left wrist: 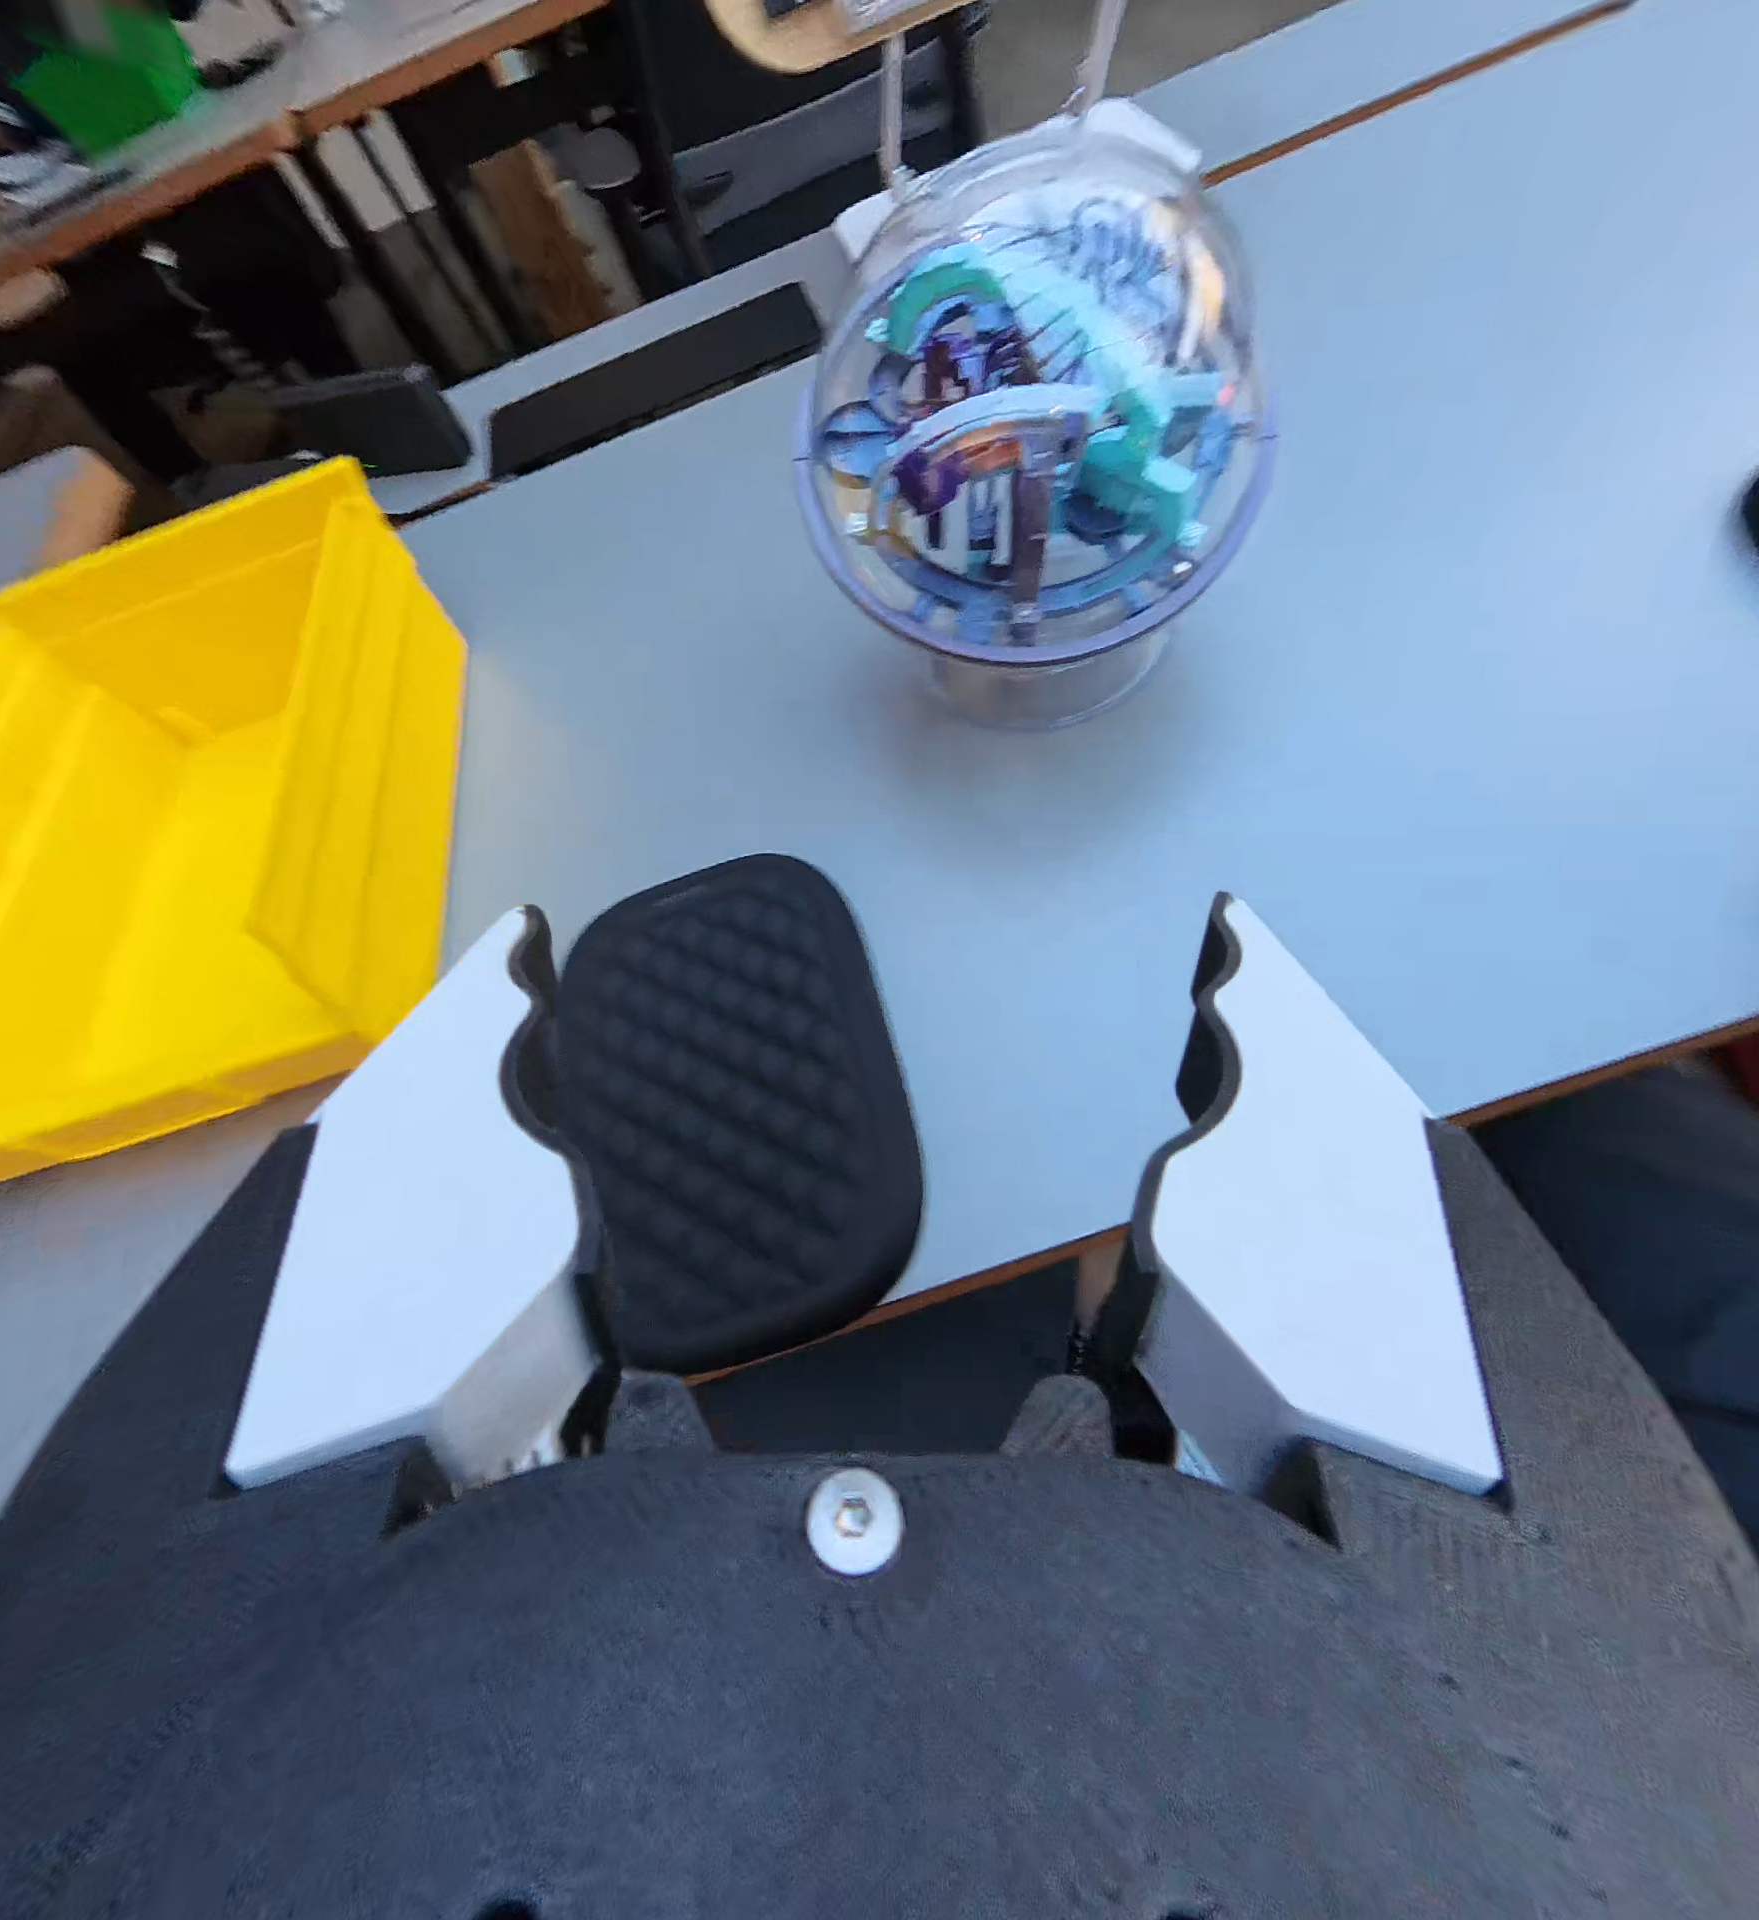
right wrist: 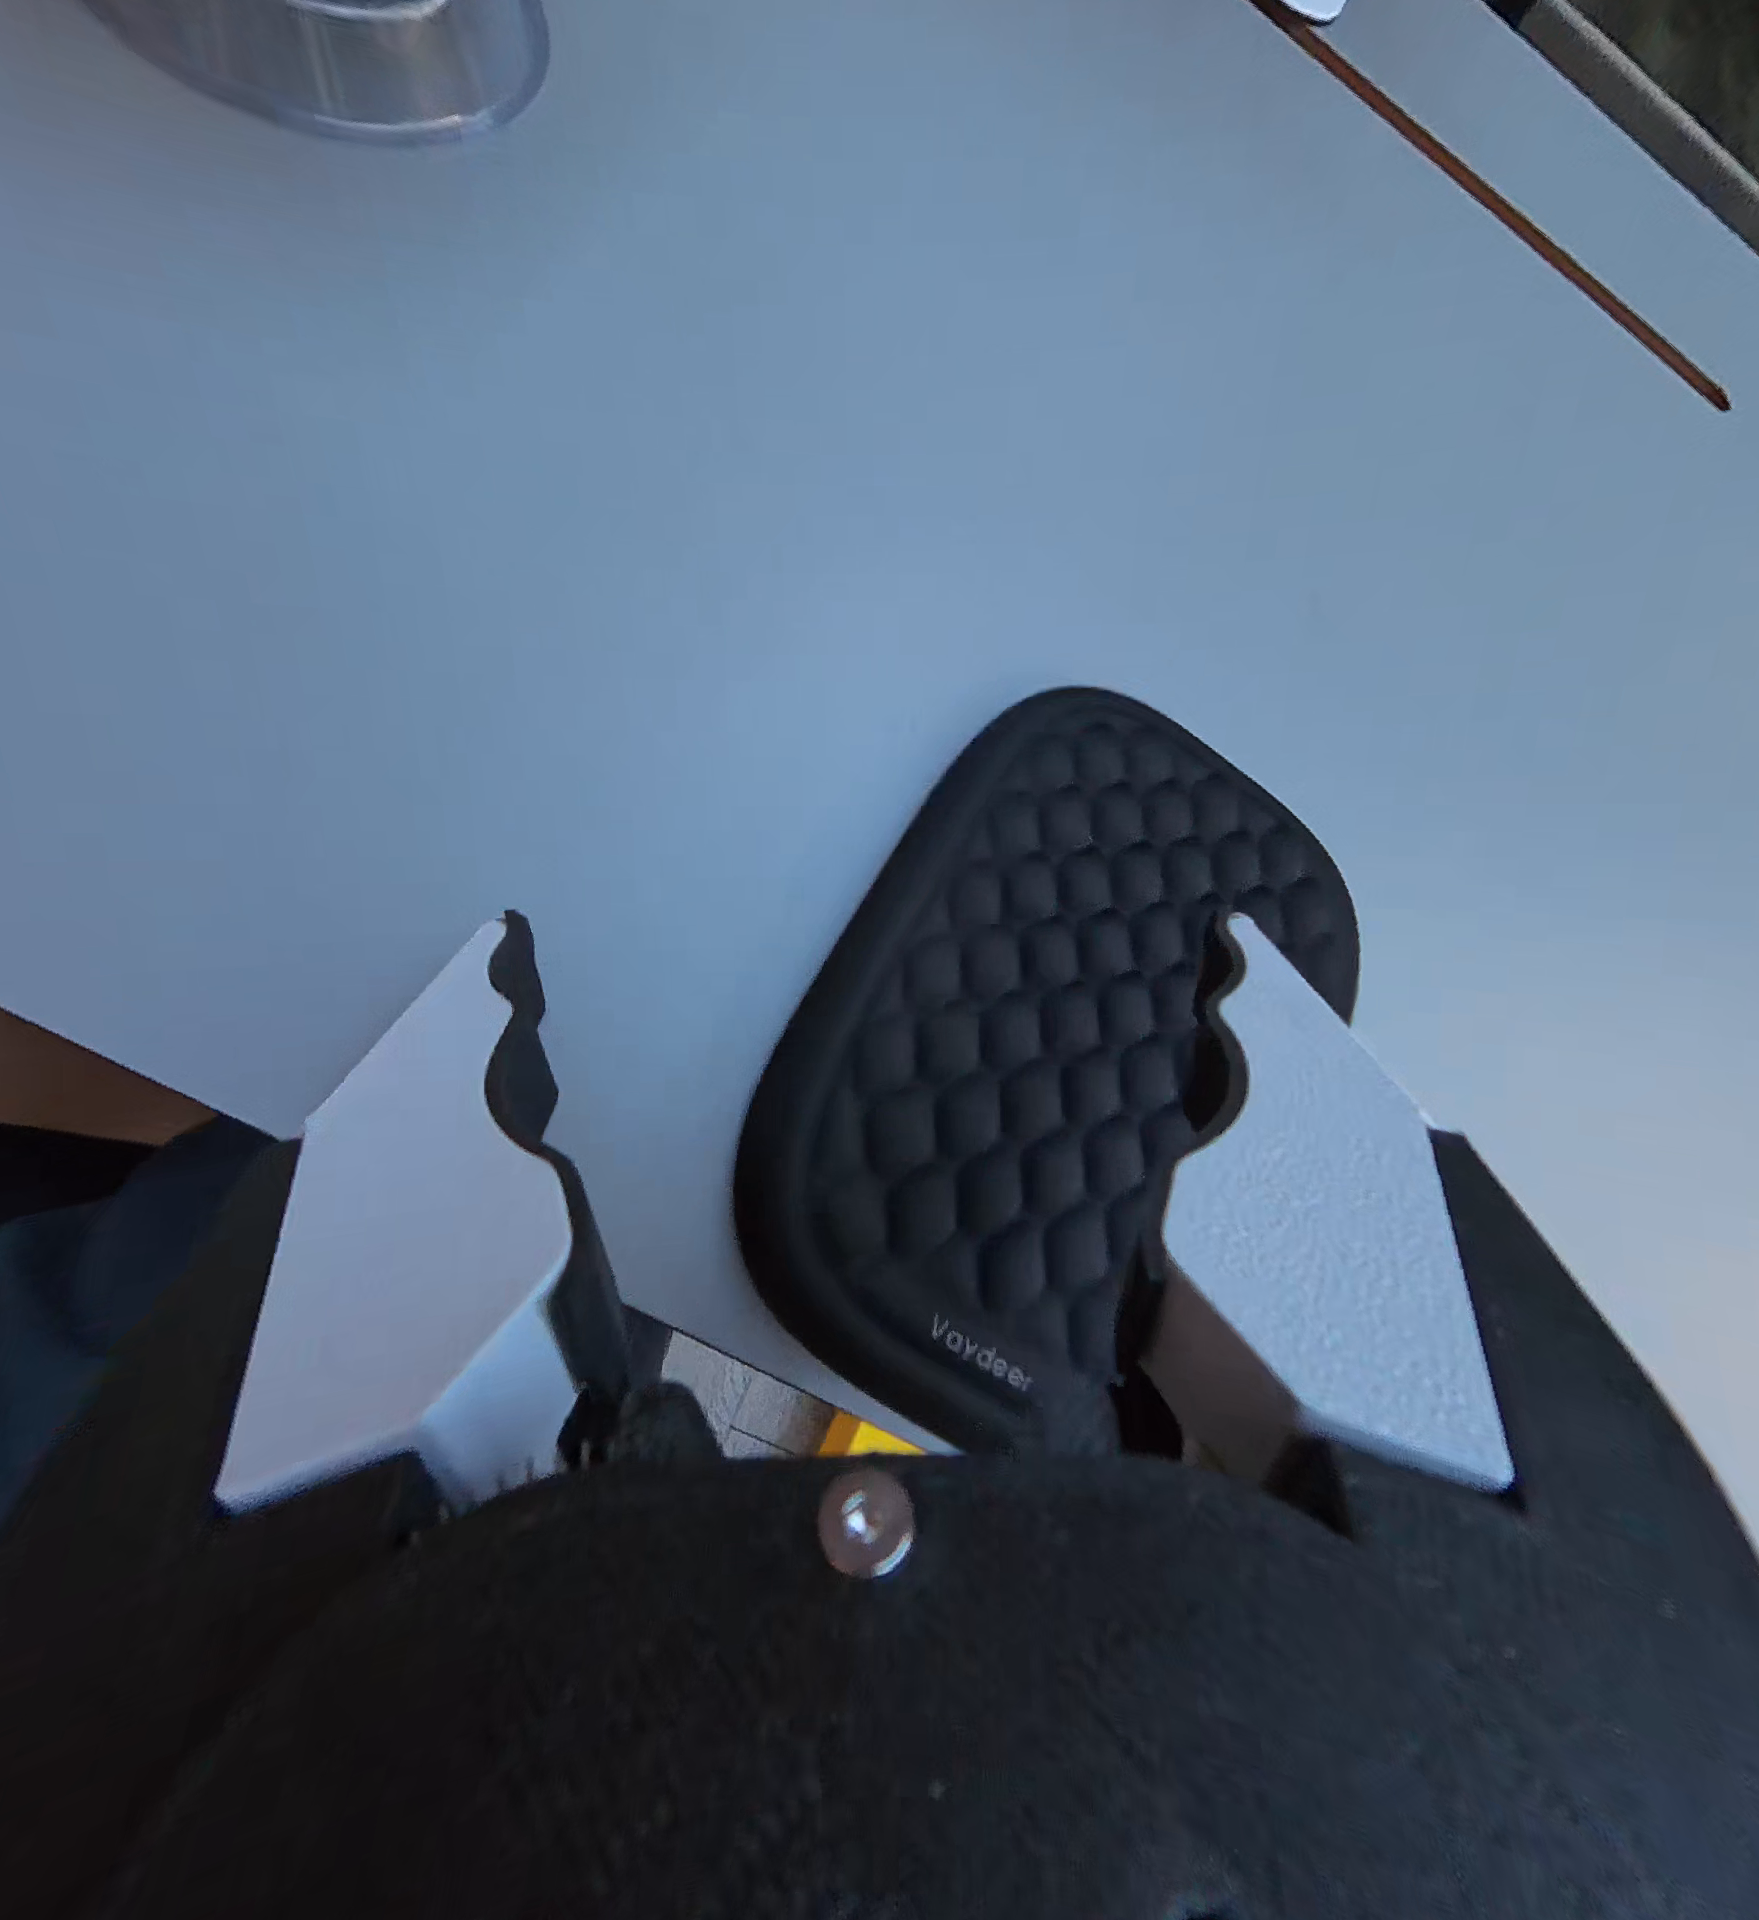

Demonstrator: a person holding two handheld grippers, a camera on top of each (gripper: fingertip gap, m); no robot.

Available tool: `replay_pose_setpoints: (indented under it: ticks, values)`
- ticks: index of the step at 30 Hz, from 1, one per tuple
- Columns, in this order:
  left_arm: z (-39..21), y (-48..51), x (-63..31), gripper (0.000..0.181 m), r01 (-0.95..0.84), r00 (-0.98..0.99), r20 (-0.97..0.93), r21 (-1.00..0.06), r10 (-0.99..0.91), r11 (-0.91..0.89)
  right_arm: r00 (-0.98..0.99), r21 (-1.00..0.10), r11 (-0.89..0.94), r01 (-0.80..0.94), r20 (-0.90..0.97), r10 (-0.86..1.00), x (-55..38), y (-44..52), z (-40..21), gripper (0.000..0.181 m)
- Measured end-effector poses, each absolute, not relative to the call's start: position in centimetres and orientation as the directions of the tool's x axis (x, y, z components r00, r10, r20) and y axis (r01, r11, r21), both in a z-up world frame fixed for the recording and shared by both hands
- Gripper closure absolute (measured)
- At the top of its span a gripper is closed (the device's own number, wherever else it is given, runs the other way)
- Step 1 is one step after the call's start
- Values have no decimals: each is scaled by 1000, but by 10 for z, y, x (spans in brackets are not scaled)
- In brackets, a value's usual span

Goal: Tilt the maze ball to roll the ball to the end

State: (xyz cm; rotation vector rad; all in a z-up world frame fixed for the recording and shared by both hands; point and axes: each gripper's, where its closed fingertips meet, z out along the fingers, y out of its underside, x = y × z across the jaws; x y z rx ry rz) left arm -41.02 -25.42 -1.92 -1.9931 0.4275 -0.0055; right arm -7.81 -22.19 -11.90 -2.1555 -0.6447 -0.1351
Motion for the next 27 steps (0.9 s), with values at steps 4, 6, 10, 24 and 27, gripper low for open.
replay_pose_setpoints:
  ticks: [4,6,10,24,27]
  values:
    - [-27,-248,-402,58,-173,909,-2,-912,-417,-373,824,-805,-372,461,233,516,-112,-210,-101,50]
    - [-37,-241,-400,53,-167,888,29,-909,-458,-383,775,-855,-278,439,204,598,-133,-205,-87,47]
    - [-46,-225,-388,48,-115,815,106,-934,-570,-337,676,-931,-140,336,135,724,-162,-198,-70,45]
    - [-71,-118,-371,51,-223,525,73,-950,-848,-220,314,-888,106,448,267,911,-226,-126,-45,28]
    - [-72,-99,-379,46,-293,514,-14,-943,-858,-160,191,-896,197,399,291,937,-255,-129,-17,27]
